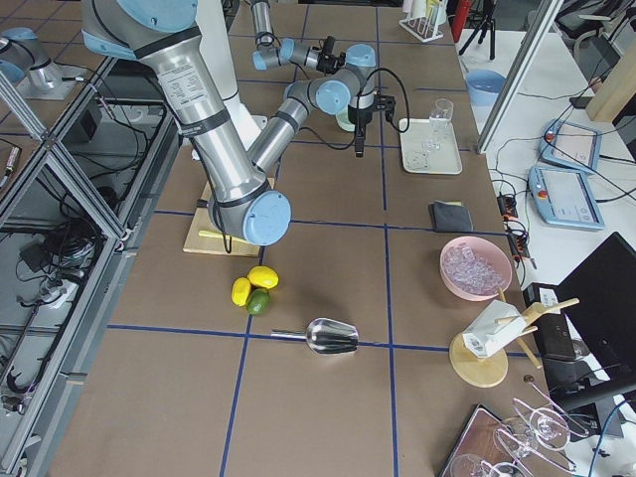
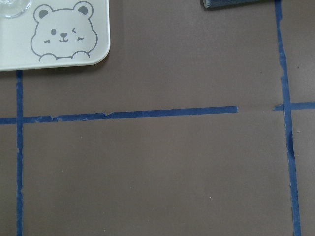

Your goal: Pour ice into bowl

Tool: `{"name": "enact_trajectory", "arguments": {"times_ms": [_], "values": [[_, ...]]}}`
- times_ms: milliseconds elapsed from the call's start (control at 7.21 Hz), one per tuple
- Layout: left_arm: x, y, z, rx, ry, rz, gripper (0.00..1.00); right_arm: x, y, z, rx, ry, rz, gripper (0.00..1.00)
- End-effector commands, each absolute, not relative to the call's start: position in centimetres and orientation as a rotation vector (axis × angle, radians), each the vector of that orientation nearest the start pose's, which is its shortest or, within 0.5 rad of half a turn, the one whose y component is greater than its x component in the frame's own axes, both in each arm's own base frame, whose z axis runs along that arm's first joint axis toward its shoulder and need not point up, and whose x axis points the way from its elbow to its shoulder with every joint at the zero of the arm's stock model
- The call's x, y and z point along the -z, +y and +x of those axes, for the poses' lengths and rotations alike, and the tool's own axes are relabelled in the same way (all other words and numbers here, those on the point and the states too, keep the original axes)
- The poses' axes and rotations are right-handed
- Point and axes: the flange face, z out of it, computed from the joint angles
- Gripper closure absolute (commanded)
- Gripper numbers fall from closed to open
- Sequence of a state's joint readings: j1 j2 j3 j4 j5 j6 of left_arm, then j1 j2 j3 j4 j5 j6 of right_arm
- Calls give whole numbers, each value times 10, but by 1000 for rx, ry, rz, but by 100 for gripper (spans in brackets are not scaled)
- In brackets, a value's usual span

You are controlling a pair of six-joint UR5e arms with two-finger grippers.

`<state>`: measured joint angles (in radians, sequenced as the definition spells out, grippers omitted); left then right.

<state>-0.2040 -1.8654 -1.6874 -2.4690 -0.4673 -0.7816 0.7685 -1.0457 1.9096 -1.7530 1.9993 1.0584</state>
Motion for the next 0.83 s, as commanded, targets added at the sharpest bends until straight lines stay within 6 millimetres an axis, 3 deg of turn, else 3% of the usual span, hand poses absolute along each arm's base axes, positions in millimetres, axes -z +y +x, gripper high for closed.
{"name": "enact_trajectory", "arguments": {"times_ms": [0, 416, 694], "values": [[-320, -311, 510, 250, 542, 1360, 100, -242, -484, -369, -99, -781, 68, 0], [-301, -312, 546, 90, 329, 1339, 100, -249, -484, -368, -100, -774, 63, 0], [-296, -318, 555, -8, 202, 1325, 100, -252, -484, -367, -102, -769, 61, 0]]}}
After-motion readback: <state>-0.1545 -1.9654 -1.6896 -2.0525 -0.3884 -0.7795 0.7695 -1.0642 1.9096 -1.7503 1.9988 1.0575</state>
